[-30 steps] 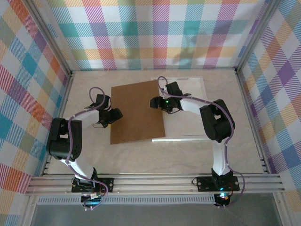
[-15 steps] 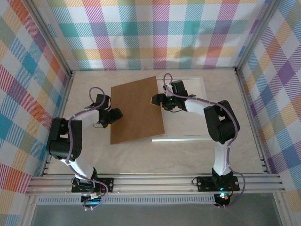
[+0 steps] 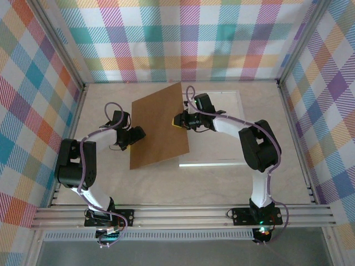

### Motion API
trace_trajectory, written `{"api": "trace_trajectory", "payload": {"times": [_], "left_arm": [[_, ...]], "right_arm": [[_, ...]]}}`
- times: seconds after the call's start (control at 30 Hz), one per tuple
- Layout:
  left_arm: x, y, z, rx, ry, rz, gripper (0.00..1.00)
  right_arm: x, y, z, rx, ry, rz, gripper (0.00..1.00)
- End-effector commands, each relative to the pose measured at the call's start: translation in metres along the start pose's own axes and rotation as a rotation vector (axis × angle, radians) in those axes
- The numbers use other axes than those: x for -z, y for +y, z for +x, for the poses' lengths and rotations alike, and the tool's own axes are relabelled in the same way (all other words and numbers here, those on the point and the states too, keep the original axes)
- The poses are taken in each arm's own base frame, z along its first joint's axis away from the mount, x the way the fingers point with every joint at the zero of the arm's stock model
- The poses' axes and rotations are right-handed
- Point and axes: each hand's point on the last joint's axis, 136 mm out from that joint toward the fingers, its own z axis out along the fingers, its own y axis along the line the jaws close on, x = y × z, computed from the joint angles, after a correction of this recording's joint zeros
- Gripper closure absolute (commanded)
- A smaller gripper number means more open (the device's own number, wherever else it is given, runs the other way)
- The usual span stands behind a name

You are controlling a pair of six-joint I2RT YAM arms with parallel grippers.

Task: Put the photo into the frame

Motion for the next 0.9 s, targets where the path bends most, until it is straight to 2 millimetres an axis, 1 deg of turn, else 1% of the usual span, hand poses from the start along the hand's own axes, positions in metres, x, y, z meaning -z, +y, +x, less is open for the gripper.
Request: {"api": "trace_trajectory", "payload": {"times": [0.0,0.07,0.13,0.17,0.27,0.33,0.43,0.53,0.6,0.63,0.77,0.87], "left_arm": [[0.005,-0.004,0.014,-0.011,0.046,0.01,0.14],[0.015,-0.004,0.006,-0.019,0.011,0.001,0.11],[0.029,-0.006,-0.006,-0.019,-0.038,-0.008,0.07],[0.036,-0.006,-0.011,-0.019,-0.058,-0.007,0.07],[0.058,-0.007,-0.025,-0.009,-0.129,-0.001,0.04],[0.074,-0.009,-0.032,-0.004,-0.17,0.012,0.03],[0.089,-0.016,-0.039,0.0,-0.204,0.042,0.02],[0.094,-0.027,-0.04,0.009,-0.203,0.09,0.02],[0.093,-0.032,-0.04,0.018,-0.195,0.12,0.02],[0.091,-0.036,-0.039,0.018,-0.186,0.138,0.02],[0.086,-0.051,-0.034,-0.008,-0.17,0.183,0.0],[0.08,-0.062,-0.03,-0.035,-0.149,0.201,0.0]], "right_arm": [[0.008,0.045,-0.005,0.096,0.002,-0.067,0.91],[0.016,0.051,-0.01,0.106,0.002,-0.071,0.93],[0.027,0.058,-0.015,0.115,0.001,-0.08,1.0],[0.033,0.06,-0.018,0.117,-0.001,-0.083,1.0],[0.059,0.066,-0.027,0.129,-0.024,-0.097,1.0],[0.08,0.069,-0.032,0.134,-0.033,-0.11,1.0],[0.113,0.068,-0.036,0.137,-0.035,-0.129,1.0],[0.145,0.061,-0.039,0.125,-0.055,-0.139,1.0],[0.168,0.058,-0.04,0.107,-0.069,-0.175,1.0],[0.18,0.057,-0.039,0.107,-0.075,-0.196,1.0],[0.217,0.053,-0.03,0.155,-0.062,-0.265,1.0],[0.244,0.038,-0.03,0.145,-0.081,-0.304,1.0]]}}
